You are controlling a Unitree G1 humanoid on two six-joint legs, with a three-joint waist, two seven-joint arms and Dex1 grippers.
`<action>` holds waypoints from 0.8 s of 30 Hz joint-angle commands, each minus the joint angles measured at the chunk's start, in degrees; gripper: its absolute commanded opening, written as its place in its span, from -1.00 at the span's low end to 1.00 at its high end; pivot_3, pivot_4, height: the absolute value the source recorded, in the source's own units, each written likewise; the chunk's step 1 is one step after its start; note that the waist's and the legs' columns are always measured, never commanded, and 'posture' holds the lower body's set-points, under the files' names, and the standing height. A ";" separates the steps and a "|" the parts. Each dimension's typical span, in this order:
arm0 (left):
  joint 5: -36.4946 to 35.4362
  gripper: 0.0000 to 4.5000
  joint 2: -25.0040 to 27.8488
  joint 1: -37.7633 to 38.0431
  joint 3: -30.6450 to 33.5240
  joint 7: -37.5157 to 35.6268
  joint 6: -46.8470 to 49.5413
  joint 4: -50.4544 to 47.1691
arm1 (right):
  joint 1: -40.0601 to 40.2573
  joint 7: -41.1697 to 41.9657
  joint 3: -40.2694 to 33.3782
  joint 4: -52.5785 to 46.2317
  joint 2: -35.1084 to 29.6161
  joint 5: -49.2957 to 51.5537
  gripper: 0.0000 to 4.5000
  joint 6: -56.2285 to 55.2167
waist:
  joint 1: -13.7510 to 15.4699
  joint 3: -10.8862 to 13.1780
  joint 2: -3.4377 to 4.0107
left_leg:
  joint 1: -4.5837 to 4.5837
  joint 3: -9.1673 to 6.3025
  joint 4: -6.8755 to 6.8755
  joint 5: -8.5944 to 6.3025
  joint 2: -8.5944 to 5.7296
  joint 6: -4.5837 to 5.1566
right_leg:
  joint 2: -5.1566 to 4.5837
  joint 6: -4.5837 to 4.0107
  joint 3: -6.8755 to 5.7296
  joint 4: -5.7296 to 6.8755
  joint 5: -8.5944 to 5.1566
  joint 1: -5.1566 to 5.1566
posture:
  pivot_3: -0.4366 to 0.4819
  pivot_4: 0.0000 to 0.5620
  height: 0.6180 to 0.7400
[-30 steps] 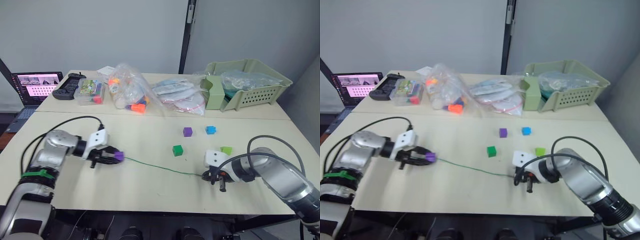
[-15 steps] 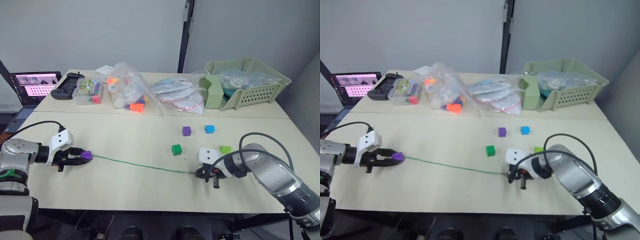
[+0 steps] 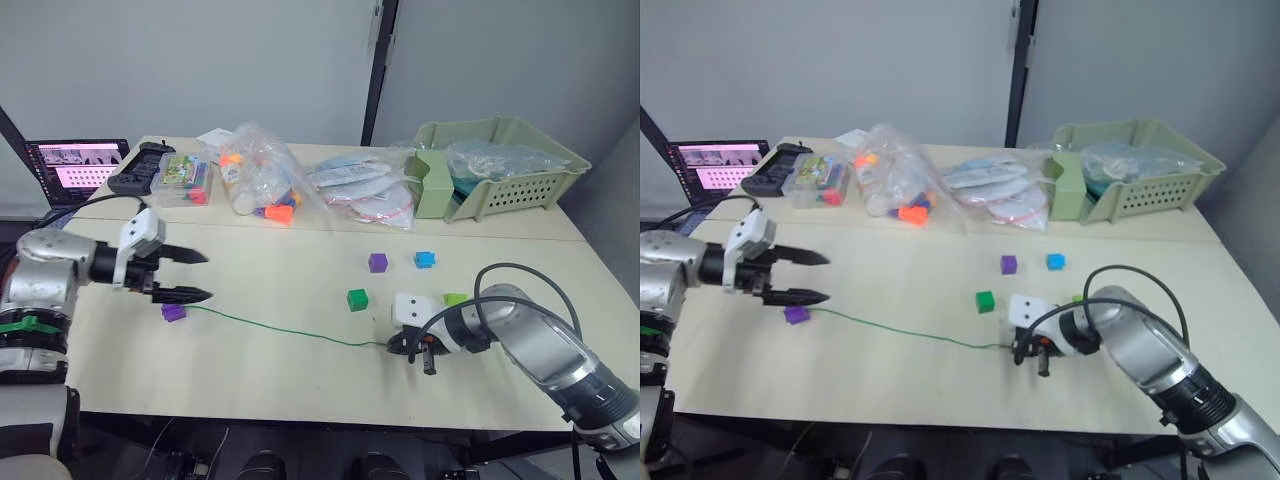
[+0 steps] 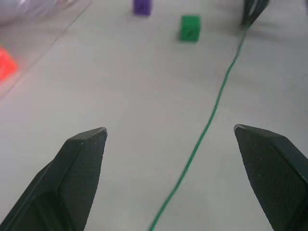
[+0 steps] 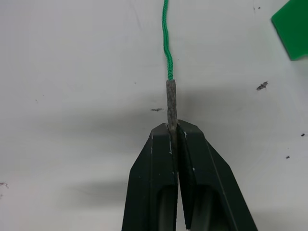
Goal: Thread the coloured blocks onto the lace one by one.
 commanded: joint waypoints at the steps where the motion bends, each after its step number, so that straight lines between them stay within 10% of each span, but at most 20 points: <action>1: -3.25 0.98 -1.53 2.63 0.14 2.35 5.45 -11.07 | -1.28 0.17 -0.75 -1.32 0.08 0.15 -1.00 0.89 | -0.28 0.00 0.00 | 0.01 -0.02 -0.01 0.00 0.00 0.00 | 0.01 0.00 0.00 0.00 0.00 0.00 | -0.05 -0.47 0.88; 24: 3.67 0.98 -27.95 13.52 -16.06 22.23 1.86 -22.21 | -1.11 -0.90 -0.80 -6.66 0.97 1.49 -1.00 6.20 | 0.42 0.00 0.01 | 0.02 -0.11 0.07 0.00 -0.08 0.00 | 0.03 0.00 0.08 -0.03 0.00 0.10 | -0.05 -0.47 0.88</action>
